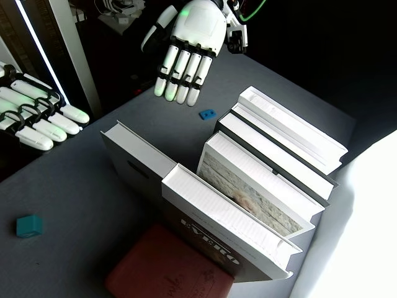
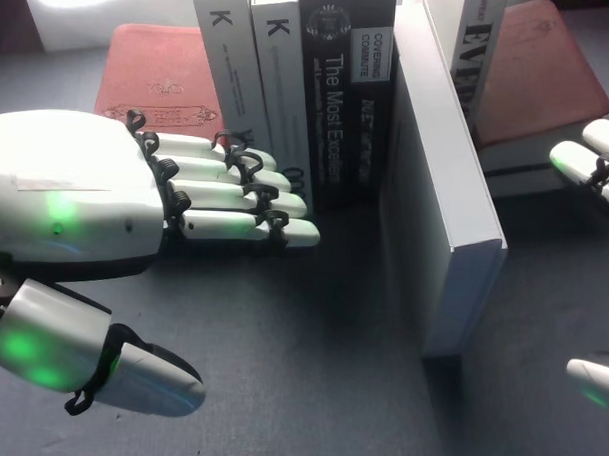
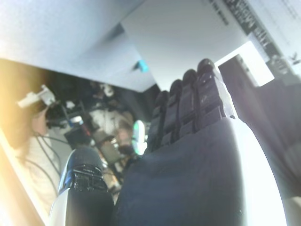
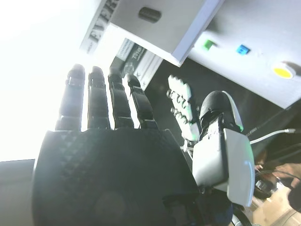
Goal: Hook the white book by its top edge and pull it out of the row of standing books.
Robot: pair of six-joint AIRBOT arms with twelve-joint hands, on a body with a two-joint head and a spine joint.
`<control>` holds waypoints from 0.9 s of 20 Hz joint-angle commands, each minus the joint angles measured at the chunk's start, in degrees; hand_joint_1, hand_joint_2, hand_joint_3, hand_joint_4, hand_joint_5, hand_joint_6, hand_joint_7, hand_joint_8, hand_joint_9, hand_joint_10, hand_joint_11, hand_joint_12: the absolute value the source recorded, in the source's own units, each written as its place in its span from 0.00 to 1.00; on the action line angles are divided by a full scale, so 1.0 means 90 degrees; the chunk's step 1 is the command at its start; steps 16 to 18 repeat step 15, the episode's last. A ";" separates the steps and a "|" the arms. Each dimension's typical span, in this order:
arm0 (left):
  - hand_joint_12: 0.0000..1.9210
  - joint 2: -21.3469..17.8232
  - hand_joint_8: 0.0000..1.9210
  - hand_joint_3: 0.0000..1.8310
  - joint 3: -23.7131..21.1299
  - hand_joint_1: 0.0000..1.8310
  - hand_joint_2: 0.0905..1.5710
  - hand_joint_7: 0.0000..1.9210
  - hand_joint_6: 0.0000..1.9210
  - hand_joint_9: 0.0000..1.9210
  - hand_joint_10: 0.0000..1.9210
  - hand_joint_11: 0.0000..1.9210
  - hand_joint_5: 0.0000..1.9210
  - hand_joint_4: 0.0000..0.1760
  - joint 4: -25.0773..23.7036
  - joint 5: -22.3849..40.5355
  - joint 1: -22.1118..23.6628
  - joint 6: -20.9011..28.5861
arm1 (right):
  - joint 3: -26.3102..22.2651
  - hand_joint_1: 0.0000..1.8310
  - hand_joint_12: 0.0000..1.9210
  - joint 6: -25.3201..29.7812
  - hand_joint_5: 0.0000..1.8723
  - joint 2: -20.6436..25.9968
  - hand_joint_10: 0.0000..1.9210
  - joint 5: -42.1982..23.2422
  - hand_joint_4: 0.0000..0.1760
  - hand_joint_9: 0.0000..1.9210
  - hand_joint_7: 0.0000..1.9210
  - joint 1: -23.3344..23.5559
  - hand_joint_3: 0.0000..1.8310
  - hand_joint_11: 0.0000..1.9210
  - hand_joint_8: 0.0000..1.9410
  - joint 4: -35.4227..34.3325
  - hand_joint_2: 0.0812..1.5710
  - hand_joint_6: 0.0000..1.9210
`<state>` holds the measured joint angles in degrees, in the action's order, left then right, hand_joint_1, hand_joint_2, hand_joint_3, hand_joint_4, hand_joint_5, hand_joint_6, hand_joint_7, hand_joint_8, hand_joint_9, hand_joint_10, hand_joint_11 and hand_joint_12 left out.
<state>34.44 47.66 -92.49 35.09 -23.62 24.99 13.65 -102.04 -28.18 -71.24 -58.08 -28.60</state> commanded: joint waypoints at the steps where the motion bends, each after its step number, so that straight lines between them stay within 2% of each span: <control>1: 0.00 0.0019 0.00 0.00 -0.0050 0.00 0.74 0.00 0.00 0.00 0.00 0.00 0.00 0.00 0.0339 0.0091 0.0092 0.0025 | 0.0014 0.00 0.00 0.0062 0.00 0.0034 0.00 -0.0726 0.00 0.00 0.00 0.0051 0.00 0.00 0.00 0.0310 0.71 0.00; 18: 0.00 0.0020 0.00 0.00 -0.0014 0.00 0.73 0.00 0.00 0.00 0.00 0.00 0.00 0.00 0.0339 0.0119 0.0100 0.0113 | 0.0006 0.00 0.00 0.0094 0.00 -0.0052 0.00 -0.0587 0.00 0.00 0.00 0.0078 0.00 0.00 0.00 0.0452 0.72 0.00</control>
